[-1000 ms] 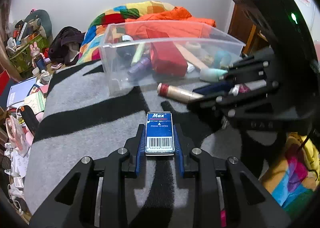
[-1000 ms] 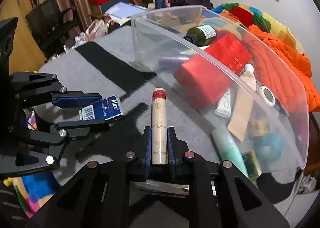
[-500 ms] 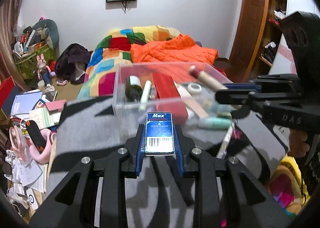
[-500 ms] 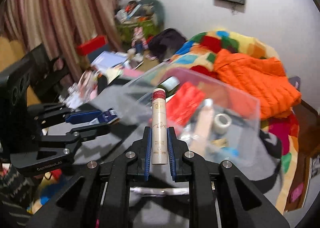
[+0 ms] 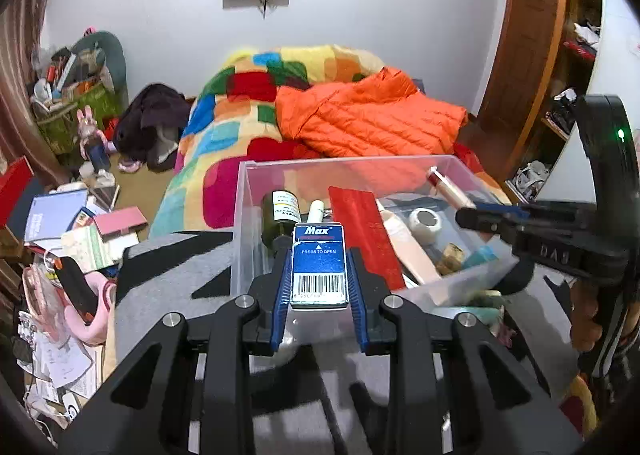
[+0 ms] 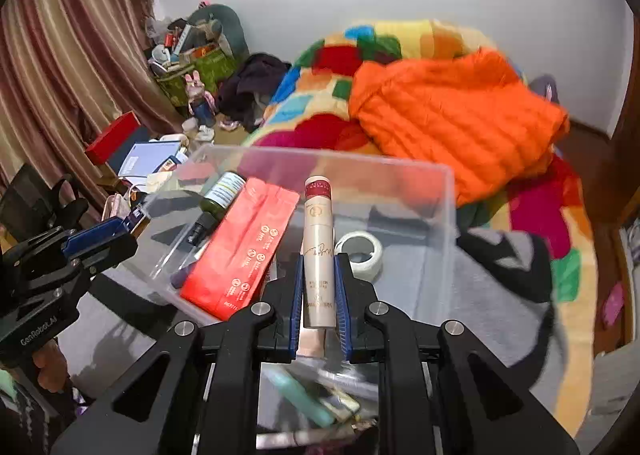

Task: Organize objects
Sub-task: 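Carry the Max box and beige tube into the clear box and release, then grasp the white pen with the left tool while the right tool grasps the pink clip, then carry the pen and pink clip over the clear box and release them, then grasp the mint green bottle with the left tool while the right tool grasps the small green-yellow item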

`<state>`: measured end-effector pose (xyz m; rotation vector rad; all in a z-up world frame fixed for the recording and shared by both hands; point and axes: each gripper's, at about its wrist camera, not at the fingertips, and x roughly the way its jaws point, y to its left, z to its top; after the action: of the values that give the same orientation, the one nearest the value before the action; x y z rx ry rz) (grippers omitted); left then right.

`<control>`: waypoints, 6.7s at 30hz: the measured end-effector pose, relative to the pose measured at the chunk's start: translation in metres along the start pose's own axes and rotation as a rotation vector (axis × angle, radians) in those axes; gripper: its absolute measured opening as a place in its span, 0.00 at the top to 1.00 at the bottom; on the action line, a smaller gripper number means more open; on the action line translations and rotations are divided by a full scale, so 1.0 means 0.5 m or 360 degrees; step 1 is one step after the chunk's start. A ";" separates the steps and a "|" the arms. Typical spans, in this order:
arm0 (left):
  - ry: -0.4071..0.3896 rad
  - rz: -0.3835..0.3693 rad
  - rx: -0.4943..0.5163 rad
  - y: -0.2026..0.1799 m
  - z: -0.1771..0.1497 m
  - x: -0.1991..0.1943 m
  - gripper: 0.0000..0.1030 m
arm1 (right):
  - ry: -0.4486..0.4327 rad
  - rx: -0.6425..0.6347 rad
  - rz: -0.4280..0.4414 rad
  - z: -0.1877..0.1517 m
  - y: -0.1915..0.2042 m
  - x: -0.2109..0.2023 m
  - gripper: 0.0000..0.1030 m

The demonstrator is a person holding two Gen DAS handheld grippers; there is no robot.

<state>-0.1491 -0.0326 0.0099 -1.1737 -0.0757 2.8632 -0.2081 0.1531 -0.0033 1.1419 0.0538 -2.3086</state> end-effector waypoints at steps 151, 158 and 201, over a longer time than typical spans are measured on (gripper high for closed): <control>0.0062 -0.0237 0.0199 -0.128 -0.061 -0.037 0.30 | -0.0141 -0.0046 -0.0104 -0.107 -0.024 -0.124 0.66; 0.0186 -0.0235 0.0171 -0.130 -0.112 -0.002 0.29 | 0.0027 -0.0020 -0.0124 -0.170 -0.039 -0.066 0.66; 0.0266 -0.0257 0.0040 -0.078 -0.139 0.008 0.21 | 0.0075 -0.0185 0.0038 -0.179 0.058 -0.010 0.86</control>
<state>-0.1022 0.0084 -0.0403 -1.3311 -0.1215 2.6106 -0.1267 0.1552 -0.0508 1.1316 0.1883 -2.2268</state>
